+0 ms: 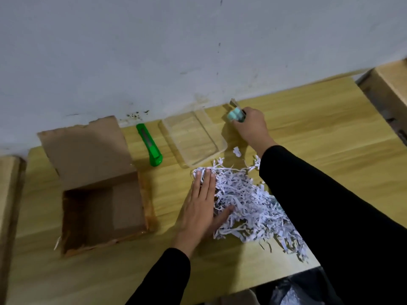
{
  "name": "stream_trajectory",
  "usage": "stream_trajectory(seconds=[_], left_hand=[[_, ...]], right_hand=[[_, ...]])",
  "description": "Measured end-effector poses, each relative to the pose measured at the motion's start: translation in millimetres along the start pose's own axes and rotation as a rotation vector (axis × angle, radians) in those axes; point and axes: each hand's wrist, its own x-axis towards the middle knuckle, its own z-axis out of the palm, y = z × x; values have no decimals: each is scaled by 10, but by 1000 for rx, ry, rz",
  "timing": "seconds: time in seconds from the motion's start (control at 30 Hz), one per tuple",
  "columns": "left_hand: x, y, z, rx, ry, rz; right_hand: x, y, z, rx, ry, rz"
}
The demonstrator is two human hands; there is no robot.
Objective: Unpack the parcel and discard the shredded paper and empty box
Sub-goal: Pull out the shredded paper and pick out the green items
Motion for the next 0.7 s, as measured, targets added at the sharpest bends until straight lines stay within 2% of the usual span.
stream_trajectory(seconds=[0.17, 0.3, 0.5, 0.7], left_hand=[[6, 29, -4, 4, -3, -15], [19, 2, 36, 7, 41, 16], [64, -2, 122, 6, 88, 15], [65, 27, 122, 15, 81, -8]], right_hand=[[-39, 12, -11, -37, -47, -45], [-327, 181, -309, -2, 20, -63], [-1150, 714, -808, 33, 90, 34], [-1948, 974, -713, -26, 50, 56]])
